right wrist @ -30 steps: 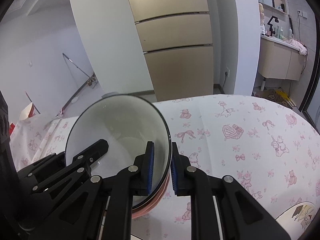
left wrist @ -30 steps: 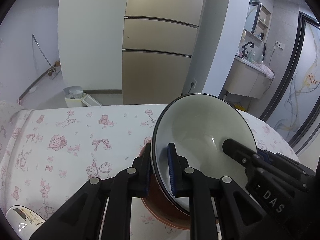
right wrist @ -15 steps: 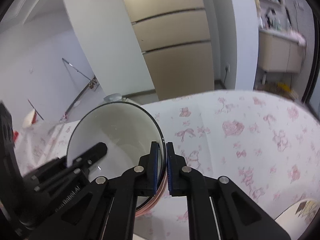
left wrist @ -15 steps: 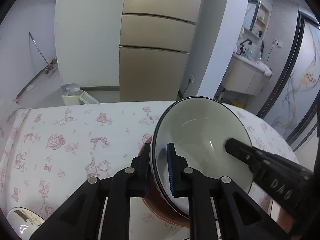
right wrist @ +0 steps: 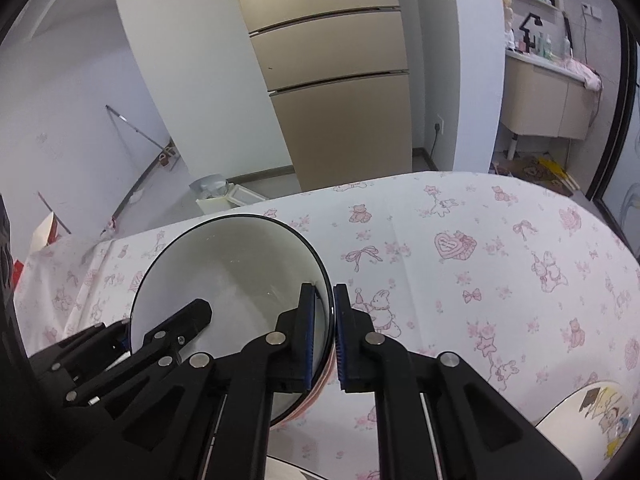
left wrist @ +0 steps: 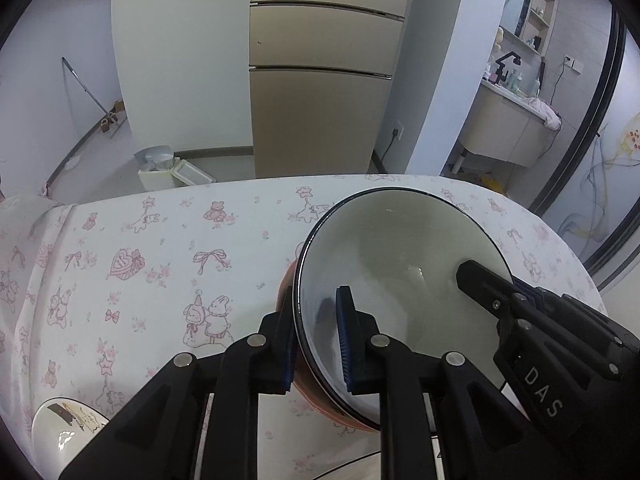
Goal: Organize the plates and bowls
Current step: 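Lower the held white bowl into the pink bowls with the right gripper, then open the right gripper to release the white bowl rim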
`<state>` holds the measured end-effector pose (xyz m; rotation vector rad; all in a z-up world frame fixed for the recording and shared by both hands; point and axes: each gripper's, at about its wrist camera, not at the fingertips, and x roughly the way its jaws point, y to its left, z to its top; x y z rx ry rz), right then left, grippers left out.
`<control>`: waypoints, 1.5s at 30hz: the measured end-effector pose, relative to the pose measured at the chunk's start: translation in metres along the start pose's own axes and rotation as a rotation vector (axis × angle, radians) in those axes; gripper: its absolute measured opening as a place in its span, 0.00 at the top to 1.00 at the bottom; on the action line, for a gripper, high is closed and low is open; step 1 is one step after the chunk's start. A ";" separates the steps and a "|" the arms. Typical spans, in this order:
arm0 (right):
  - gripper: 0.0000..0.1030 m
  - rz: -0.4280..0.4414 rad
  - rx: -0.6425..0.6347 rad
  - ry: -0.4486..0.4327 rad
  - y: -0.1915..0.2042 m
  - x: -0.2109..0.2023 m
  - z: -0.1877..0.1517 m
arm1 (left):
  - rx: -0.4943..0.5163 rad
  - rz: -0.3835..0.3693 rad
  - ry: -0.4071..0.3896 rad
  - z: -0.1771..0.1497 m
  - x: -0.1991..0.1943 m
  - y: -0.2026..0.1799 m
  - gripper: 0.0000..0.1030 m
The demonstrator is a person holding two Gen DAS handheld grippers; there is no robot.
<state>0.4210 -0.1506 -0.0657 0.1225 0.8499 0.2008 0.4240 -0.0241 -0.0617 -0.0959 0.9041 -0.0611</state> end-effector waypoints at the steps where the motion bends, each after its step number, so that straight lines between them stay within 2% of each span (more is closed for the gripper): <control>1: 0.92 -0.004 -0.008 0.005 0.001 0.000 0.000 | 0.003 -0.001 0.003 -0.001 -0.001 0.000 0.83; 5: 0.92 -0.003 -0.002 0.017 0.001 0.000 0.001 | -0.005 -0.017 0.009 0.002 -0.001 0.003 0.81; 11: 0.93 0.084 0.084 0.035 -0.014 -0.002 0.003 | -0.077 -0.106 0.028 0.008 0.001 0.023 0.83; 14: 0.93 0.098 0.087 0.025 -0.015 -0.004 0.003 | -0.053 -0.086 0.019 0.007 0.000 0.019 0.84; 21: 0.93 0.042 0.043 0.000 -0.003 -0.015 0.006 | 0.043 0.003 -0.035 0.005 -0.008 0.004 0.85; 26: 0.93 0.042 0.040 0.003 0.000 -0.020 0.008 | 0.037 -0.012 -0.041 0.007 -0.012 0.010 0.85; 33: 0.93 0.020 0.038 0.043 0.007 -0.004 0.002 | 0.065 -0.030 -0.051 0.008 -0.007 0.019 0.85; 37: 0.93 0.005 0.025 0.039 0.007 -0.003 0.002 | 0.091 -0.017 -0.056 0.004 0.000 0.016 0.85; 39: 0.93 -0.019 -0.002 0.030 0.009 -0.004 0.001 | 0.103 -0.002 -0.072 0.003 0.000 0.013 0.85; 42: 0.93 -0.100 -0.090 0.026 0.019 -0.003 -0.001 | 0.097 -0.010 -0.076 0.002 0.001 0.012 0.85; 45: 0.93 -0.111 -0.091 0.037 0.020 -0.002 -0.001 | 0.086 -0.022 -0.072 0.002 0.002 0.015 0.85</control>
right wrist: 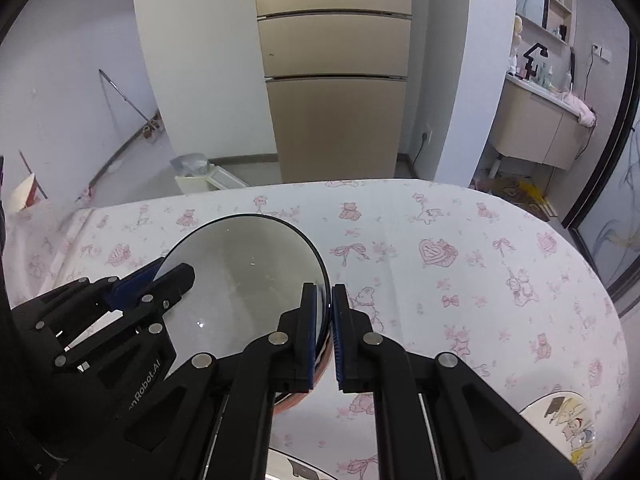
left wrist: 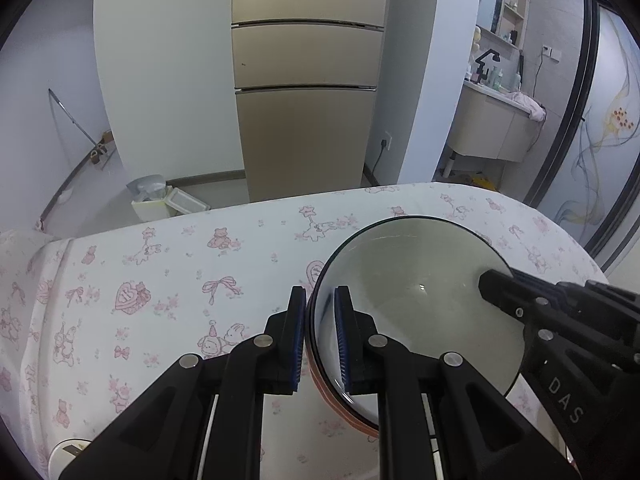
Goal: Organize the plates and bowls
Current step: 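Open the right gripper to release the white bowl rim, then lift the right tool away from the bowl stack toward the white plates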
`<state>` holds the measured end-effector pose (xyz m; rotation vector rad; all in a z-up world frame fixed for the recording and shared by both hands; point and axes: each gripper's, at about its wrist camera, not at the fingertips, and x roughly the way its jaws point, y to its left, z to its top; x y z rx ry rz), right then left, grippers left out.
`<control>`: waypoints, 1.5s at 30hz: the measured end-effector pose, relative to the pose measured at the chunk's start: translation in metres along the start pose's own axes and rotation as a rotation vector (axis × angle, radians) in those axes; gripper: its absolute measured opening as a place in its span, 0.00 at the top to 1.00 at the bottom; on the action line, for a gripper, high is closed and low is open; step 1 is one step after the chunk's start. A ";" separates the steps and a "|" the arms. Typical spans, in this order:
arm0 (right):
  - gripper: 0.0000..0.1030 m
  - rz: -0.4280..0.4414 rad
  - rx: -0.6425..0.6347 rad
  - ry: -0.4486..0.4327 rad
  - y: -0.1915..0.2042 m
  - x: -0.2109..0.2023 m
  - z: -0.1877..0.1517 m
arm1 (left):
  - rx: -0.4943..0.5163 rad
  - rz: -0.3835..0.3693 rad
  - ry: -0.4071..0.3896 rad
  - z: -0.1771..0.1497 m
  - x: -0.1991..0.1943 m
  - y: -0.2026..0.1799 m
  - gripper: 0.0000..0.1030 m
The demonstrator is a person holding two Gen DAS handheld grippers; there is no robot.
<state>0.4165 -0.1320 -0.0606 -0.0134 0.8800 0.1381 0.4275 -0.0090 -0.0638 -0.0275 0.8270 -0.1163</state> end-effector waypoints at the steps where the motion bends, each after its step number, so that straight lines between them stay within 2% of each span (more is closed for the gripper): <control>1: 0.93 0.009 0.006 0.004 -0.002 0.001 0.000 | -0.005 -0.004 -0.001 0.001 0.000 0.001 0.85; 11: 0.93 0.142 0.140 0.029 -0.026 -0.001 0.003 | -0.050 -0.023 -0.023 0.007 -0.014 0.004 0.83; 12: 0.93 0.150 0.147 0.024 -0.027 -0.003 0.004 | -0.059 -0.028 -0.027 0.009 -0.017 0.005 0.74; 14: 0.93 0.155 0.147 0.012 -0.029 -0.009 0.006 | -0.070 -0.024 -0.050 0.011 -0.025 0.005 0.48; 15: 0.93 0.152 0.146 -0.002 -0.029 -0.013 0.007 | -0.067 -0.012 -0.074 0.012 -0.031 0.005 0.25; 16: 0.93 0.149 0.145 -0.021 -0.030 -0.019 0.008 | -0.057 0.003 -0.110 0.012 -0.037 0.004 0.16; 17: 0.93 0.152 0.147 -0.044 -0.030 -0.025 0.009 | -0.036 0.025 -0.157 0.012 -0.045 0.001 0.16; 20: 0.91 0.151 0.150 -0.107 -0.034 -0.043 0.014 | -0.015 0.064 -0.193 0.016 -0.059 0.000 0.16; 21: 0.87 0.127 0.146 -0.136 -0.034 -0.051 0.016 | -0.026 0.054 -0.219 0.017 -0.067 0.002 0.16; 24: 0.49 -0.004 0.094 -0.248 -0.034 -0.077 0.018 | -0.047 0.028 -0.294 0.022 -0.097 0.008 0.16; 26: 0.46 -0.088 0.056 -0.330 -0.033 -0.096 0.018 | -0.026 0.036 -0.347 0.026 -0.120 0.007 0.15; 27: 0.43 -0.102 0.050 -0.362 -0.033 -0.105 0.018 | -0.023 0.042 -0.384 0.026 -0.134 0.008 0.15; 29: 0.36 -0.080 0.060 -0.422 -0.036 -0.124 0.018 | -0.048 0.041 -0.449 0.028 -0.163 0.013 0.14; 32: 0.25 -0.030 0.089 -0.512 -0.038 -0.153 0.016 | -0.083 -0.004 -0.530 0.027 -0.199 0.019 0.12; 34: 0.05 -0.026 0.109 -0.587 -0.037 -0.171 0.013 | -0.095 0.001 -0.630 0.022 -0.228 0.023 0.08; 35: 0.02 -0.030 0.122 -0.629 -0.036 -0.181 0.011 | -0.106 0.019 -0.685 0.018 -0.241 0.024 0.05; 37: 0.01 -0.015 0.142 -0.680 -0.034 -0.198 0.010 | -0.146 0.029 -0.743 0.015 -0.265 0.033 0.03; 39: 0.01 0.027 0.174 -0.714 -0.034 -0.213 0.009 | -0.172 -0.033 -0.771 0.011 -0.288 0.044 0.03; 40: 0.01 0.047 0.187 -0.738 -0.034 -0.222 0.007 | -0.177 -0.038 -0.781 0.009 -0.299 0.048 0.03; 42: 0.01 0.053 0.187 -0.802 -0.027 -0.242 0.003 | -0.174 -0.004 -0.850 0.001 -0.329 0.056 0.00; 44: 0.00 0.014 0.149 -0.896 -0.013 -0.266 -0.007 | -0.167 0.087 -0.930 -0.010 -0.359 0.065 0.00; 45: 0.00 0.008 0.146 -0.926 -0.006 -0.276 -0.012 | -0.159 0.103 -0.947 -0.014 -0.370 0.066 0.00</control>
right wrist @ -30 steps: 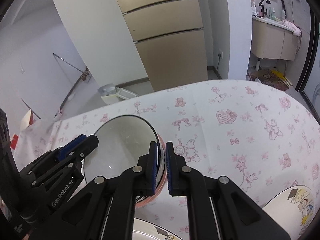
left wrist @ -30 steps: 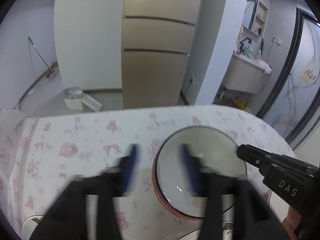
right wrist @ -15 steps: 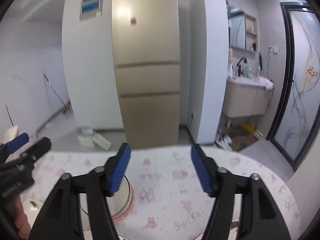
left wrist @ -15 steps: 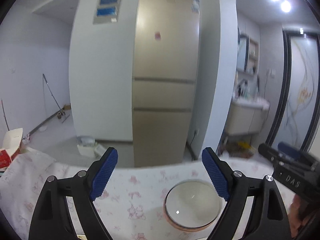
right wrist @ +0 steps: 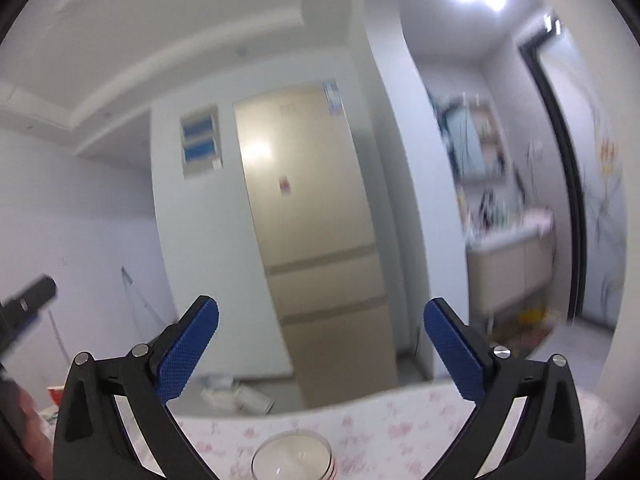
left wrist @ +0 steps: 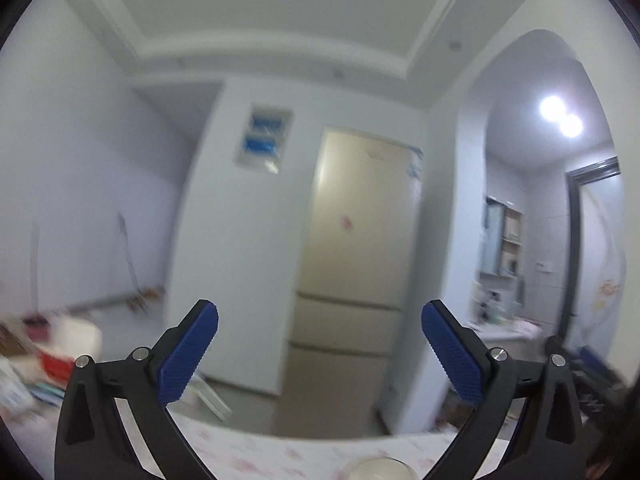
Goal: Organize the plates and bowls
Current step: 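Lift the right tool away from the bowl stack toward the white plates, then move the open right gripper to the rim of the cartoon-bordered white plate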
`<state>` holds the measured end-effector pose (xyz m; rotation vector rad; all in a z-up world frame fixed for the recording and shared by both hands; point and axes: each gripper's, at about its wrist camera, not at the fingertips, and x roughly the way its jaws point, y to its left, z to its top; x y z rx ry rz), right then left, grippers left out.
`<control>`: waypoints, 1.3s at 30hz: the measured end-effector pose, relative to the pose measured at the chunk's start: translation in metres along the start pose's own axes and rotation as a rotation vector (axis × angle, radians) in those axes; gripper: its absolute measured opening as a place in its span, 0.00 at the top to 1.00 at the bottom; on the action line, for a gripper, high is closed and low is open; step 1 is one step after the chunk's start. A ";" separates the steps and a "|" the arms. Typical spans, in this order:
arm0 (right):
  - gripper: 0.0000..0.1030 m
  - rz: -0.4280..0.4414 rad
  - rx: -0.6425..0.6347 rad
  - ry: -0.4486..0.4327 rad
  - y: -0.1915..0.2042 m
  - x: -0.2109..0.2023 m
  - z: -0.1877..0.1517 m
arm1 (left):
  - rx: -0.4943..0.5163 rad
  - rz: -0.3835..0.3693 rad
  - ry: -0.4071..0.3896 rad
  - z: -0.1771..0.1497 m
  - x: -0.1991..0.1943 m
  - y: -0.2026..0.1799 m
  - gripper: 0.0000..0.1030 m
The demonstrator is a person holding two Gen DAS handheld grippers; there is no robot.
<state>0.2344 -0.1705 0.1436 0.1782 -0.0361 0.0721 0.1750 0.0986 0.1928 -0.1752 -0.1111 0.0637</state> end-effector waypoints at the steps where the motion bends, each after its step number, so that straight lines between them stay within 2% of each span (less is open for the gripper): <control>1: 0.00 0.015 0.008 -0.018 0.006 -0.009 0.006 | 0.006 -0.009 -0.008 0.007 -0.008 0.004 0.00; 4: 0.00 0.117 0.045 -0.025 0.020 -0.031 0.023 | -0.014 -0.047 -0.015 0.025 -0.034 0.021 0.00; 8: 0.00 0.117 -0.021 -0.080 0.050 -0.064 0.042 | 0.009 -0.104 -0.006 0.037 -0.074 0.034 0.00; 10: 0.00 0.140 -0.026 -0.088 0.060 -0.078 0.047 | 0.039 -0.057 -0.044 0.038 -0.095 0.036 0.00; 12: 0.00 0.166 -0.022 -0.084 0.069 -0.093 0.050 | 0.056 -0.042 -0.053 0.037 -0.116 0.041 0.00; 17: 0.00 0.206 -0.022 -0.069 0.091 -0.124 0.039 | -0.004 -0.024 -0.051 0.024 -0.165 0.067 0.00; 22: 0.00 0.256 -0.006 -0.029 0.108 -0.146 0.013 | -0.016 0.026 -0.013 -0.002 -0.189 0.092 0.00; 24: 0.00 0.259 -0.008 -0.012 0.114 -0.146 0.000 | -0.020 0.040 0.032 -0.019 -0.186 0.098 0.00; 27: 0.00 0.285 0.021 0.062 0.119 -0.142 -0.025 | -0.057 0.036 0.140 -0.046 -0.175 0.111 0.00; 30: 0.00 0.345 0.165 0.215 0.110 -0.120 -0.054 | -0.107 0.052 0.225 -0.070 -0.161 0.125 0.00; 33: 0.02 0.344 0.214 0.340 0.107 -0.097 -0.084 | -0.142 0.070 0.256 -0.085 -0.151 0.136 0.00; 39: 0.05 0.286 0.253 0.520 0.096 -0.070 -0.140 | -0.180 0.067 0.336 -0.118 -0.140 0.149 0.00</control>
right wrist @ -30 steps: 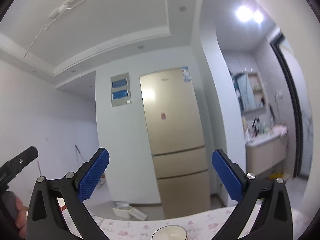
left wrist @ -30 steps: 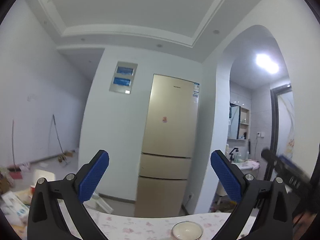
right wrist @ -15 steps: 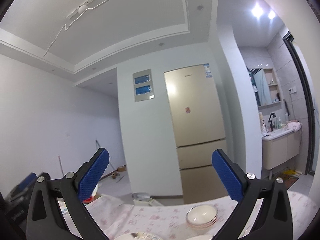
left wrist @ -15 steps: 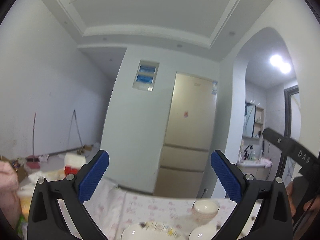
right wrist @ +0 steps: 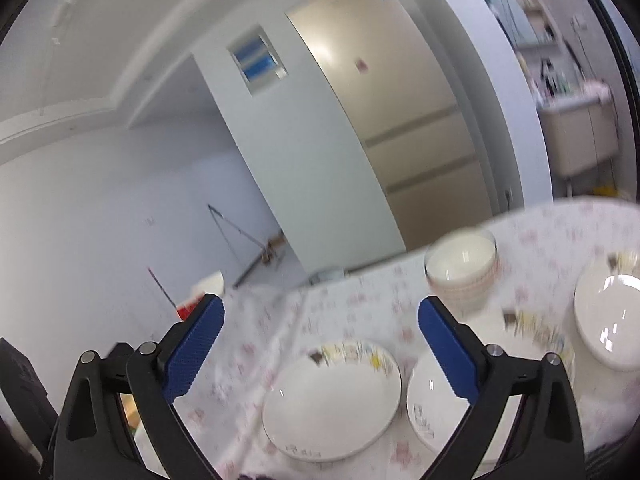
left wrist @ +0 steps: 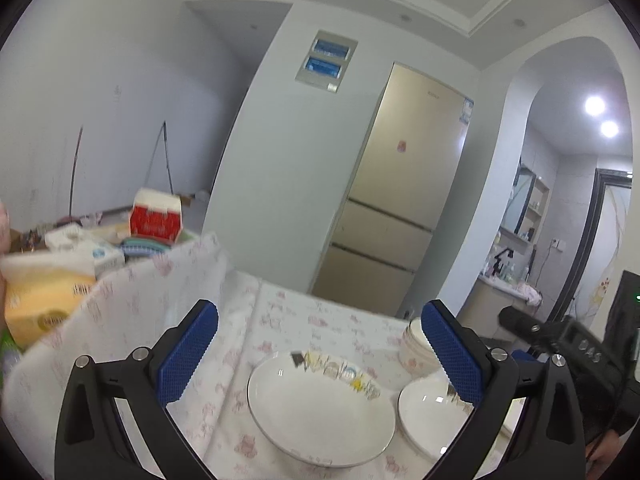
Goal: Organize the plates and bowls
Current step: 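Move the open right gripper to the rim of the cartoon-bordered white plate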
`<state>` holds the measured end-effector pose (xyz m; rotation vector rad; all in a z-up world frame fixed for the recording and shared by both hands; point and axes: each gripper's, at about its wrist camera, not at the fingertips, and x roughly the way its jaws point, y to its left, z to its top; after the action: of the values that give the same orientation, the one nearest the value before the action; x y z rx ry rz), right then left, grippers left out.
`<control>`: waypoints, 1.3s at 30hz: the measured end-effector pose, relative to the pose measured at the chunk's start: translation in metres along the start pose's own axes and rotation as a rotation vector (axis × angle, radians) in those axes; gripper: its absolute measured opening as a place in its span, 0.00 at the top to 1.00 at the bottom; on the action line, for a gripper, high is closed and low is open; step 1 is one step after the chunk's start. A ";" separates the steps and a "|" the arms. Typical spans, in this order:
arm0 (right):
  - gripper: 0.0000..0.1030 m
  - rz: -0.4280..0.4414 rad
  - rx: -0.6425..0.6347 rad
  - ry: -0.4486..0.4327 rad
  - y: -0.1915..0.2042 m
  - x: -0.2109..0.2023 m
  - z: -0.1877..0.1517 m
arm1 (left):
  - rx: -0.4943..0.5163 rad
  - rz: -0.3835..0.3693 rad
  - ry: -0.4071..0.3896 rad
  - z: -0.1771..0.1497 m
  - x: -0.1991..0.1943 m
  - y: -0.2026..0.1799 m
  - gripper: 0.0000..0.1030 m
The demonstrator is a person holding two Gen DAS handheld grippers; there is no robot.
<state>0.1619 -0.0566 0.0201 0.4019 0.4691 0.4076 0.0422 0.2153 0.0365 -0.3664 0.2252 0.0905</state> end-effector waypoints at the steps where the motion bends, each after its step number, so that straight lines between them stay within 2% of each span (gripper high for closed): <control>1: 0.05 -0.031 0.000 0.031 -0.004 0.007 -0.006 | 0.000 0.006 0.015 -0.008 0.003 0.002 0.00; 5: 0.05 -0.065 -0.017 0.169 -0.012 0.036 -0.032 | -0.002 0.057 0.093 -0.039 0.025 0.010 0.00; 8: 0.05 -0.032 0.038 0.257 -0.018 0.051 -0.043 | -0.013 0.093 0.155 -0.051 0.040 0.016 0.00; 9: 0.09 -0.017 0.073 0.295 -0.023 0.055 -0.047 | -0.009 0.099 0.186 -0.054 0.048 0.017 0.00; 10: 0.17 -0.009 0.110 0.334 -0.027 0.060 -0.051 | -0.006 0.111 0.211 -0.058 0.054 0.018 0.00; 13: 0.23 -0.018 0.151 0.399 -0.031 0.069 -0.061 | -0.047 0.115 0.293 -0.067 0.073 0.028 0.00; 18: 0.29 -0.018 0.177 0.431 -0.033 0.071 -0.075 | -0.100 0.153 0.370 -0.079 0.089 0.041 0.00; 22: 0.41 -0.018 0.243 0.382 -0.040 0.069 -0.079 | -0.120 0.161 0.421 -0.086 0.098 0.044 0.12; 23: 0.43 -0.028 0.241 0.384 -0.040 0.070 -0.080 | -0.125 0.156 0.429 -0.087 0.100 0.045 0.12; 25: 0.45 -0.045 0.242 0.406 -0.040 0.073 -0.083 | -0.136 0.149 0.435 -0.088 0.102 0.047 0.20; 29: 0.51 -0.085 0.311 0.405 -0.050 0.070 -0.092 | -0.166 0.138 0.468 -0.090 0.105 0.050 0.31; 30: 0.51 -0.089 0.314 0.405 -0.052 0.069 -0.095 | -0.175 0.147 0.481 -0.092 0.107 0.051 0.31; 33: 0.60 -0.086 0.285 0.433 -0.048 0.074 -0.101 | -0.205 0.173 0.516 -0.095 0.113 0.058 0.32; 35: 0.61 -0.078 0.276 0.448 -0.044 0.077 -0.104 | -0.239 0.163 0.535 -0.098 0.115 0.064 0.35; 38: 0.69 -0.097 0.261 0.465 -0.039 0.084 -0.107 | -0.267 0.140 0.568 -0.103 0.120 0.067 0.45; 39: 0.72 -0.093 0.264 0.472 -0.038 0.086 -0.109 | -0.272 0.137 0.585 -0.106 0.123 0.068 0.52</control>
<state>0.1881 -0.0191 -0.1167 0.5386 1.0043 0.3496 0.1313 0.2455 -0.1115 -0.6447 0.8219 0.1487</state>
